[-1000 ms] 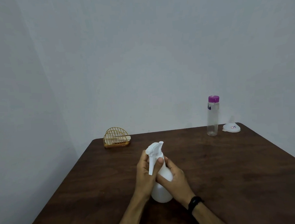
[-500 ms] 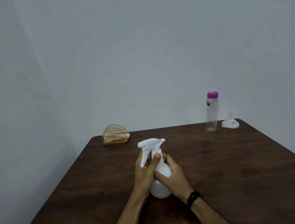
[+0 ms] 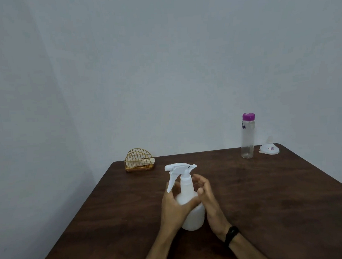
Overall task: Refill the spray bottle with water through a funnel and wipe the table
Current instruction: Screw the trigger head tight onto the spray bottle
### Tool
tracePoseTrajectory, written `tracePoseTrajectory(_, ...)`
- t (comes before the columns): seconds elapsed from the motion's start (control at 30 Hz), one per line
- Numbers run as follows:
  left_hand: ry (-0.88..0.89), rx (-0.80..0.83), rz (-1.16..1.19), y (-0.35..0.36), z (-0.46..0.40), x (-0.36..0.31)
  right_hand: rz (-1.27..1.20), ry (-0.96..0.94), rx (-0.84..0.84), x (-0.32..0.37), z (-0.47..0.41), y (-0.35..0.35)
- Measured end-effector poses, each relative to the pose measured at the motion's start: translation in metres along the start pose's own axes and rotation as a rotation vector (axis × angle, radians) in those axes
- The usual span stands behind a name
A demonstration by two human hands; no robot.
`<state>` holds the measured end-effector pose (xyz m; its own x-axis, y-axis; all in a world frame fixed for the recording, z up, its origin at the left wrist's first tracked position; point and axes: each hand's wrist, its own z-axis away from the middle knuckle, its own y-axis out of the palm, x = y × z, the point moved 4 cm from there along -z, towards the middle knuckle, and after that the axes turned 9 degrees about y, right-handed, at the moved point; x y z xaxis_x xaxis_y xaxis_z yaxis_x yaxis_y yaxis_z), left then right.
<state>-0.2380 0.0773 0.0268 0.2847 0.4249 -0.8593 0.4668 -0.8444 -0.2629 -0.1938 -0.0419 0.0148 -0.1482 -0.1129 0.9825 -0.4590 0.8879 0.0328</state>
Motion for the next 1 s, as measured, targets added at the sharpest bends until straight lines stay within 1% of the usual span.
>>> tracePoseTrajectory(0.07, -0.061, -0.077, -0.060, -0.002, 0.006, -0.001, 0.055, 0.003, -0.013, 0.009, -0.002, -0.002)
tracePoseTrajectory(0.1, -0.066, -0.078, -0.050, -0.001, 0.007, -0.001, 0.083, 0.012, 0.005, 0.014, -0.004, -0.002)
tracePoseTrajectory(0.17, -0.047, -0.003, 0.064, 0.002, 0.008, -0.006, 0.163, 0.038, 0.058, 0.032, -0.008, -0.001)
tracePoseTrajectory(0.2, -0.030, 0.077, 0.121, 0.006, 0.008, -0.011, 0.204, 0.035, 0.100, 0.045, -0.008, 0.000)
tracePoseTrajectory(0.27, -0.013, 0.193, 0.189, 0.013, 0.010, -0.020, 0.256, -0.033, 0.206, 0.066, -0.009, 0.003)
tracePoseTrajectory(0.33, -0.028, 0.236, 0.132, 0.024, 0.016, -0.026, 0.270, -0.083, 0.247, 0.075, -0.009, 0.000)
tracePoseTrajectory(0.37, -0.017, 0.222, 0.069, 0.028, 0.022, -0.029, 0.245, -0.085, 0.260, 0.077, -0.007, -0.002)
tracePoseTrajectory(0.43, 0.012, 0.160, -0.018, 0.037, 0.030, -0.031, 0.195, -0.083, 0.221, 0.075, -0.004, -0.010)
tracePoseTrajectory(0.47, 0.008, 0.135, -0.024, 0.041, 0.035, -0.032, 0.180, -0.082, 0.187, 0.077, -0.001, -0.014)
tracePoseTrajectory(0.5, -0.013, 0.113, -0.036, 0.047, 0.036, -0.029, 0.162, -0.082, 0.170, 0.078, 0.002, -0.017)
tracePoseTrajectory(0.57, -0.098, 0.146, -0.056, 0.059, 0.038, -0.030, 0.153, -0.075, 0.145, 0.083, 0.007, -0.021)
tracePoseTrajectory(0.63, -0.154, 0.194, -0.074, 0.071, 0.041, -0.037, 0.172, -0.031, 0.137, 0.086, 0.009, -0.025)
tracePoseTrajectory(0.73, -0.216, 0.146, 0.014, 0.080, 0.050, -0.054, 0.212, 0.089, 0.243, 0.090, 0.013, -0.034)
tracePoseTrajectory(0.8, -0.292, 0.145, 0.066, 0.088, 0.058, -0.062, 0.228, 0.190, 0.297, 0.088, 0.015, -0.043)
tracePoseTrajectory(0.87, -0.399, 0.167, 0.187, 0.097, 0.068, -0.070, 0.297, 0.253, 0.316, 0.082, 0.014, -0.054)
tracePoseTrajectory(0.93, -0.513, 0.148, 0.353, 0.109, 0.078, -0.074, 0.386, 0.329, 0.341, 0.073, 0.014, -0.064)
tracePoseTrajectory(1.0, -0.582, 0.143, 0.474, 0.119, 0.091, -0.082, 0.484, 0.456, 0.356, 0.066, 0.018, -0.073)
